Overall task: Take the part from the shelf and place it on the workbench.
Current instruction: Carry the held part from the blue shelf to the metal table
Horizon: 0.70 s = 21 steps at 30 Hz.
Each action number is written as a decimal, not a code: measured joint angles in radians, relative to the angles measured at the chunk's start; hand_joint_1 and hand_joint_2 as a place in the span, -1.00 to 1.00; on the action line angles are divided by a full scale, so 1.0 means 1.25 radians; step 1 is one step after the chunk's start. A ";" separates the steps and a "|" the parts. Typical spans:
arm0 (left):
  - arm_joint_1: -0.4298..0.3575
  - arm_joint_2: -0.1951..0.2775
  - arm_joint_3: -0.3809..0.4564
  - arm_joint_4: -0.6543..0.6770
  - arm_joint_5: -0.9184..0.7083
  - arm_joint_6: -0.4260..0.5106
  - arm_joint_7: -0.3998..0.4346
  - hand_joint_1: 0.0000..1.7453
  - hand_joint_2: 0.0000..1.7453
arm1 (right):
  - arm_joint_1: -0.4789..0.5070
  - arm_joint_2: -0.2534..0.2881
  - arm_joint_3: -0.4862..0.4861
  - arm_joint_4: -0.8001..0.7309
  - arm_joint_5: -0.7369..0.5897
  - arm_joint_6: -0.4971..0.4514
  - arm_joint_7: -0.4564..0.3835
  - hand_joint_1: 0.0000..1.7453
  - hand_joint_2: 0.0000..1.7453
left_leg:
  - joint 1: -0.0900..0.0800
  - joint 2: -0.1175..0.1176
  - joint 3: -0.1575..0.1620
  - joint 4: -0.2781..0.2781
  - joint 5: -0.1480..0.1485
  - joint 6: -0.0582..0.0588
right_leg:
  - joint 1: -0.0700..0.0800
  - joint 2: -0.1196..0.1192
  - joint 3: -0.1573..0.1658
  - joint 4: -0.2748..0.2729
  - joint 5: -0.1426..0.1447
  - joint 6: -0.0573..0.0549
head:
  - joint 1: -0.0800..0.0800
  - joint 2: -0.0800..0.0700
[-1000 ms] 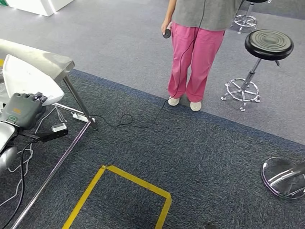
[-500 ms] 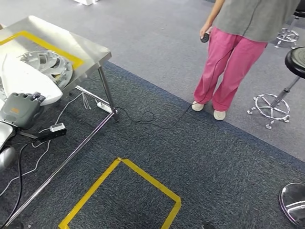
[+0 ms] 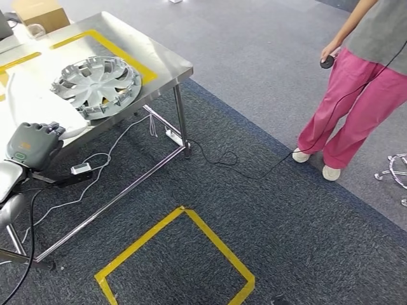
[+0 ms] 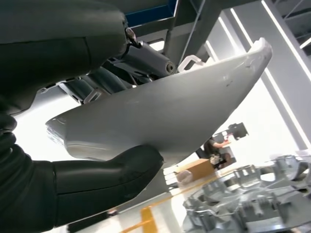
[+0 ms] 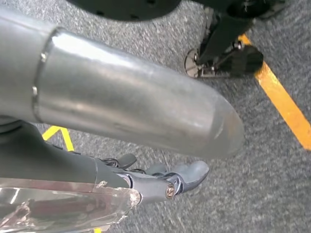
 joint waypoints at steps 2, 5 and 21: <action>-0.004 0.002 0.000 0.001 0.001 0.000 0.001 1.00 1.00 | -0.001 0.000 0.000 0.000 0.000 0.000 -0.001 -1.00 -1.00 | -0.004 0.050 -0.028 0.058 -0.036 -0.005 | 0.000 -0.020 0.002 -0.006 0.003 -0.009 | -0.005 0.000; -0.005 0.000 -0.005 0.003 0.002 0.000 0.003 1.00 1.00 | 0.001 -0.001 0.000 0.000 0.000 0.000 -0.001 -1.00 -1.00 | -0.005 0.088 -0.093 0.194 -0.090 -0.009 | 0.003 -0.052 0.002 -0.007 0.002 -0.014 | -0.009 0.000; -0.004 -0.002 -0.017 0.007 0.009 0.001 0.011 1.00 1.00 | 0.003 -0.001 0.000 0.000 -0.001 -0.005 -0.002 -1.00 -1.00 | -0.008 0.070 0.014 -0.010 0.001 0.031 | 0.007 -0.044 -0.101 0.231 -0.116 0.026 | -0.001 0.000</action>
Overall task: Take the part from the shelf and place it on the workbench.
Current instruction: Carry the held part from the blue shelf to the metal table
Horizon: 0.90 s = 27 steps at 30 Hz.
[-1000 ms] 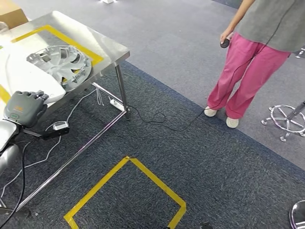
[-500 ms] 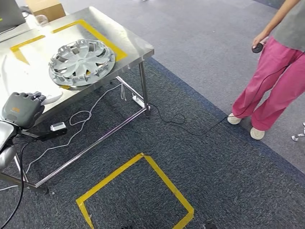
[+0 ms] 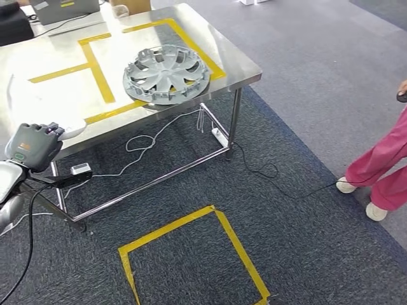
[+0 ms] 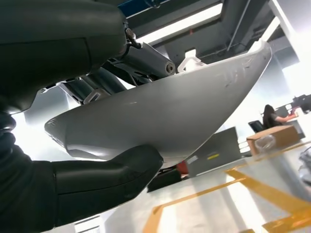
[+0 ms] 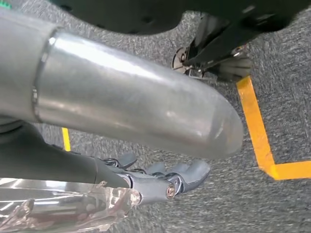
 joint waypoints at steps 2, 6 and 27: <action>0.001 0.000 -0.001 0.000 0.000 0.000 0.001 1.00 1.00 | 0.000 0.000 0.000 0.000 0.000 0.000 0.000 -1.00 -1.00 | 0.000 -0.024 0.001 0.000 0.001 -0.001 | 0.000 0.007 0.015 -0.049 0.043 -0.004 | 0.000 0.000; 0.000 0.000 0.000 0.000 0.000 0.000 0.002 1.00 1.00 | -0.001 0.000 0.000 0.000 0.000 0.000 0.000 -1.00 -1.00 | 0.003 -0.067 -0.006 0.003 0.005 -0.014 | -0.010 0.078 0.097 -0.224 0.112 -0.012 | -0.001 0.000; -0.009 0.001 -0.006 0.005 0.004 0.002 0.004 1.00 1.00 | -0.003 -0.001 -0.015 0.000 -0.013 -0.003 0.024 -1.00 -1.00 | 0.004 0.030 0.009 -0.002 -0.008 -0.031 | 0.003 -0.013 0.108 -0.245 0.118 -0.037 | -0.006 0.000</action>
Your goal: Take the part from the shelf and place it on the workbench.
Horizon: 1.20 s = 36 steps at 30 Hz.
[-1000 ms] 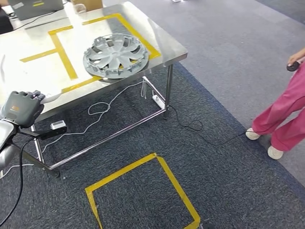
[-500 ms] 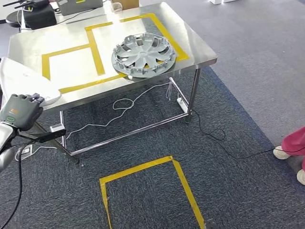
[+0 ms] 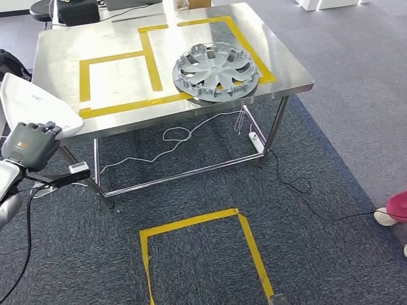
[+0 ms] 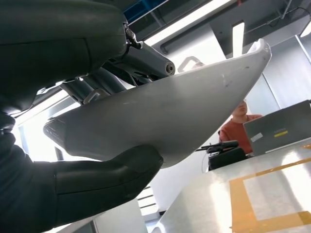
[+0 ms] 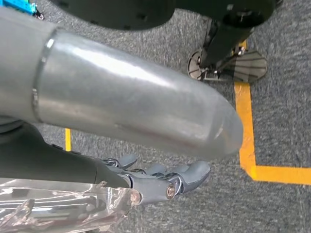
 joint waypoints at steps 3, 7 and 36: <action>0.000 0.000 0.000 0.001 0.000 0.000 0.000 1.00 1.00 | 0.000 0.000 -0.001 0.000 0.000 -0.002 0.000 -1.00 -1.00 | -0.002 0.000 0.000 0.000 0.000 0.004 | -0.002 0.000 0.002 -0.006 0.003 0.012 | 0.000 0.000; 0.000 0.000 0.000 0.001 0.001 0.000 0.000 1.00 1.00 | 0.000 0.000 -0.003 0.000 0.000 -0.005 0.000 -1.00 -1.00 | -0.003 0.000 -0.001 0.000 0.001 0.006 | -0.003 0.000 0.002 -0.007 0.005 0.021 | 0.000 0.000; 0.022 0.008 -0.007 -0.001 0.002 0.021 0.002 1.00 1.00 | 0.021 0.007 -0.006 0.004 0.009 -0.013 0.000 -1.00 -1.00 | 0.017 -0.002 -0.134 0.221 -0.116 -0.010 | -0.024 0.040 0.063 -0.008 -0.056 0.010 | 0.004 0.000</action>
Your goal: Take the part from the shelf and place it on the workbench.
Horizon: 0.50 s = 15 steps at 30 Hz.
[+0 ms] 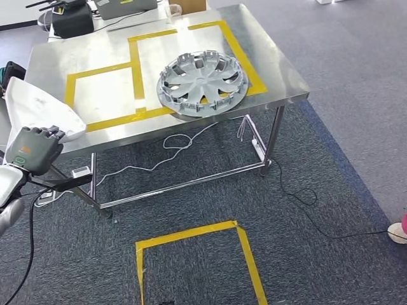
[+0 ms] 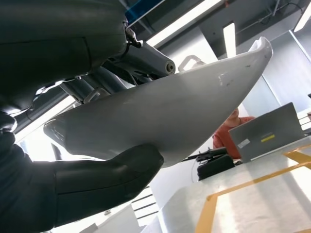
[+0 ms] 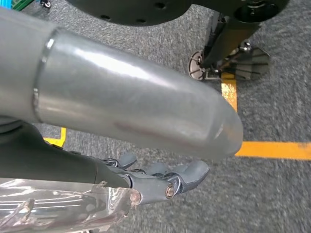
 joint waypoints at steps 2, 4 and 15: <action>0.007 0.002 0.000 0.000 0.001 0.000 0.000 1.00 1.00 | 0.002 0.000 0.000 0.000 0.000 0.000 0.000 -1.00 -1.00 | -0.014 0.000 -0.012 -0.054 -0.005 0.019 | 0.010 0.001 0.053 -0.023 -0.021 -0.003 | 0.000 0.000; 0.012 0.007 0.000 0.000 0.001 0.000 0.001 1.00 1.00 | 0.004 0.001 0.000 0.001 0.001 0.000 0.000 -1.00 -1.00 | -0.035 0.000 -0.006 -0.162 0.121 0.047 | 0.017 0.001 0.099 -0.042 -0.047 -0.005 | 0.001 0.000; 0.028 0.016 0.024 -0.014 0.028 -0.003 -0.005 1.00 1.00 | -0.017 -0.002 0.000 0.000 0.005 -0.002 0.001 -1.00 -1.00 | -0.049 -0.011 0.104 -0.250 0.172 0.066 | 0.034 -0.017 -0.065 0.210 -0.170 0.012 | 0.013 0.000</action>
